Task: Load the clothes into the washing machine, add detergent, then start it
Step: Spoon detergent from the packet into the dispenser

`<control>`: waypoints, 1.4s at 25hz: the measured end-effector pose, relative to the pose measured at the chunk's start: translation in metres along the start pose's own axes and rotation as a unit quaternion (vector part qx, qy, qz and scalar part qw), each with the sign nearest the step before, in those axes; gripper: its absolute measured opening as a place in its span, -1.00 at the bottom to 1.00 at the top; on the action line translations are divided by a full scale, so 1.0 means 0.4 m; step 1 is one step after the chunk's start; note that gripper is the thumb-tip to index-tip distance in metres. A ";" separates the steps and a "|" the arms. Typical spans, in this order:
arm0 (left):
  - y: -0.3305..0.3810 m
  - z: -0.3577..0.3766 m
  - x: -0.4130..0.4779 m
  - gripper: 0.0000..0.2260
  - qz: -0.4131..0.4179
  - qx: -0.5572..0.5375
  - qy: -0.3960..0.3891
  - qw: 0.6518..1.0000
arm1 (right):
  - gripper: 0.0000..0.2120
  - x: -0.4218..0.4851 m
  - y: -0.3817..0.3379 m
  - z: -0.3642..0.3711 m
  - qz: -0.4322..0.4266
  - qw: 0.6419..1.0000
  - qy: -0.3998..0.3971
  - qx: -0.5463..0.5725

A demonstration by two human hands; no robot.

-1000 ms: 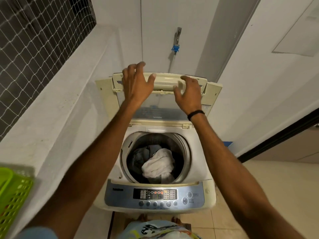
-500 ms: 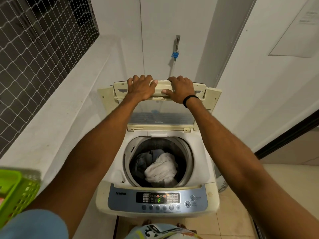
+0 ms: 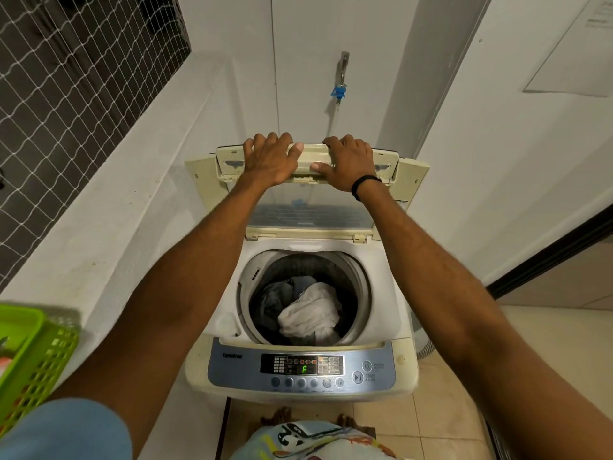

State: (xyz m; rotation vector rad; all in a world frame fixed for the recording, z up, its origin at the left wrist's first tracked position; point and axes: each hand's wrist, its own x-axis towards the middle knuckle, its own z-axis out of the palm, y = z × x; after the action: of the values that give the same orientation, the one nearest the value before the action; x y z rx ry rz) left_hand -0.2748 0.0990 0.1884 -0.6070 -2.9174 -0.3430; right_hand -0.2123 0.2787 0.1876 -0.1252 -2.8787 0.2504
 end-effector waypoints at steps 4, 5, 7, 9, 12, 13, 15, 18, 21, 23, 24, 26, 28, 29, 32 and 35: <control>0.000 0.002 -0.010 -0.57 0.000 0.001 0.005 1.000 | -0.45 -0.012 -0.005 -0.001 0.000 1.000 0.003 -0.001; 0.000 0.002 -0.011 -0.57 -0.001 0.002 0.005 1.000 | -0.46 -0.014 -0.005 -0.002 0.000 1.000 0.004 -0.001; 0.002 0.002 -0.013 -0.58 -0.001 0.002 0.005 1.000 | -0.45 -0.017 -0.005 -0.002 0.001 1.000 0.003 0.000; 0.003 0.002 -0.015 -0.57 -0.001 0.002 0.007 1.000 | -0.45 -0.018 -0.005 -0.001 0.000 1.000 0.001 0.003; 0.001 0.004 -0.015 -0.57 0.000 0.004 0.012 1.000 | -0.45 -0.020 -0.005 0.002 0.000 1.000 0.005 0.006; 0.001 0.005 -0.015 -0.57 0.001 0.004 0.014 1.000 | -0.45 -0.020 -0.005 0.003 -0.002 1.000 0.006 0.006; 0.002 0.006 -0.016 -0.57 0.002 0.003 0.017 1.000 | -0.45 -0.020 -0.004 0.006 -0.004 1.000 0.009 0.007; 0.004 0.006 -0.015 -0.57 0.004 0.004 0.022 1.000 | -0.45 -0.016 0.000 0.012 -0.006 1.000 0.016 0.007; 0.004 0.009 -0.014 -0.56 0.006 0.008 0.034 0.999 | -0.45 -0.015 0.003 0.019 -0.008 1.000 0.026 0.011; 0.003 0.014 -0.014 -0.55 0.009 0.010 0.047 0.999 | -0.45 -0.021 0.003 0.030 -0.010 0.999 0.043 0.007; 0.001 0.018 -0.014 -0.55 0.011 0.011 0.056 0.998 | -0.45 -0.025 0.001 0.037 -0.010 0.998 0.055 0.002; 0.000 0.029 -0.014 -0.54 0.016 0.016 0.077 0.997 | -0.43 -0.036 -0.004 0.050 -0.003 0.997 0.083 -0.004; -0.001 0.041 -0.022 -0.53 0.016 0.026 0.111 0.993 | -0.42 -0.049 -0.013 0.065 0.008 0.994 0.110 -0.002; -0.001 0.047 -0.028 -0.53 0.015 0.032 0.134 0.990 | -0.42 -0.058 -0.019 0.073 0.014 0.992 0.124 0.004; -0.002 0.078 -0.053 -0.55 0.014 0.043 0.220 0.975 | -0.47 -0.098 -0.038 0.107 0.031 0.983 0.172 0.059; -0.009 0.102 -0.063 -0.56 0.027 0.032 0.288 0.957 | -0.55 -0.143 -0.048 0.141 0.025 0.964 0.231 0.129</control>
State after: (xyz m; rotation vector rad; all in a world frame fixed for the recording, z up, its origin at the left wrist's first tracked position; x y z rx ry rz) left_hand -0.2570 0.0966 0.1436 -0.4760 -2.3386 -0.3457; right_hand -0.1725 0.2447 0.1235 -0.1810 -2.3581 0.5262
